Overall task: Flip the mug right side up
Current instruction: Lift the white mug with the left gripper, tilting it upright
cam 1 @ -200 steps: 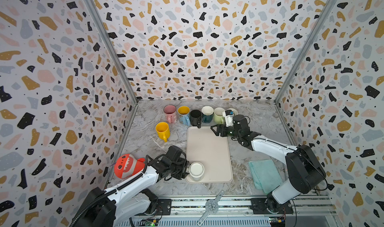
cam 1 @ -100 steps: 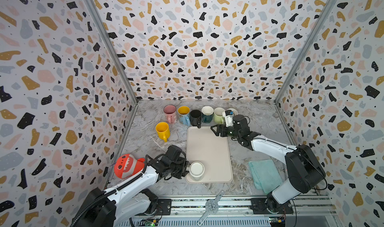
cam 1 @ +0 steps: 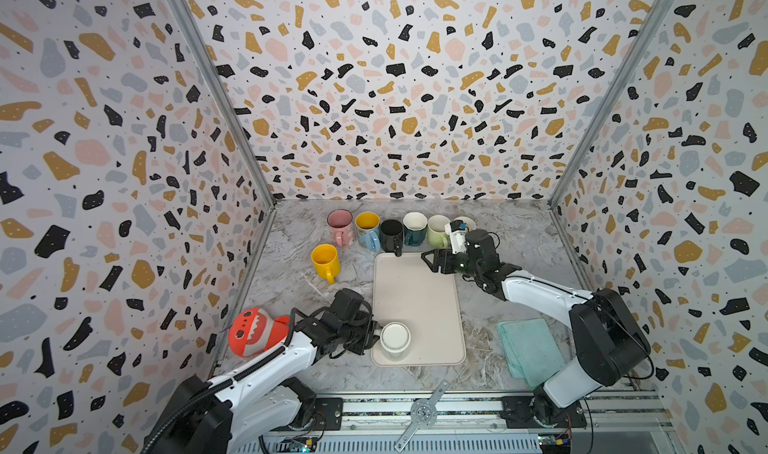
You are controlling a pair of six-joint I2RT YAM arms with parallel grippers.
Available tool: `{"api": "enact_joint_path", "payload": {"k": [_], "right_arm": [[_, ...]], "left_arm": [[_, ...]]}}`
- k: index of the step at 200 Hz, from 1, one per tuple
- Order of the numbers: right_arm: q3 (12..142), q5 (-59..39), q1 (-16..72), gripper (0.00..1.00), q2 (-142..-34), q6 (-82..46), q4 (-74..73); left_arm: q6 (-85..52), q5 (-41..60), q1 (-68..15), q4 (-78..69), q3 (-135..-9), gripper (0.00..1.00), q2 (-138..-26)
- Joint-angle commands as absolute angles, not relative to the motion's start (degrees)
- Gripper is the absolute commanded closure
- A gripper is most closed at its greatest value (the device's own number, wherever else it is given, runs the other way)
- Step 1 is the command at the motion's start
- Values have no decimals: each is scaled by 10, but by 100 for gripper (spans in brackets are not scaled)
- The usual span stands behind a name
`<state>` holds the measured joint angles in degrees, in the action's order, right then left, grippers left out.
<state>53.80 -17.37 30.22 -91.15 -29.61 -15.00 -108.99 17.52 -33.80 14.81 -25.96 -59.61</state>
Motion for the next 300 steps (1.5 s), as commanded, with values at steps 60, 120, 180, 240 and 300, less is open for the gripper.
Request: {"api": "enact_joint_path", "payload": {"k": [60,120,180,240,300], "right_arm": [[564,-179,299,17,-919,-299,-153],[564,-179,296,17,-923,-298,-152],[568,-183,295,21,-924,-294,-145],[568,-191,296,25,-923,-295,-138],[555,-194,298,28,-908,-295,-125]], "left_arm": [[-1050,182,-332,84,-289,100,-635],[-943,166,-314,15,-317,100,-632],[-789,94,-309,14,-368,100,-601],[-669,61,-309,-7,-380,100,-585],[-513,29,-316,-30,-387,100,-580]]}}
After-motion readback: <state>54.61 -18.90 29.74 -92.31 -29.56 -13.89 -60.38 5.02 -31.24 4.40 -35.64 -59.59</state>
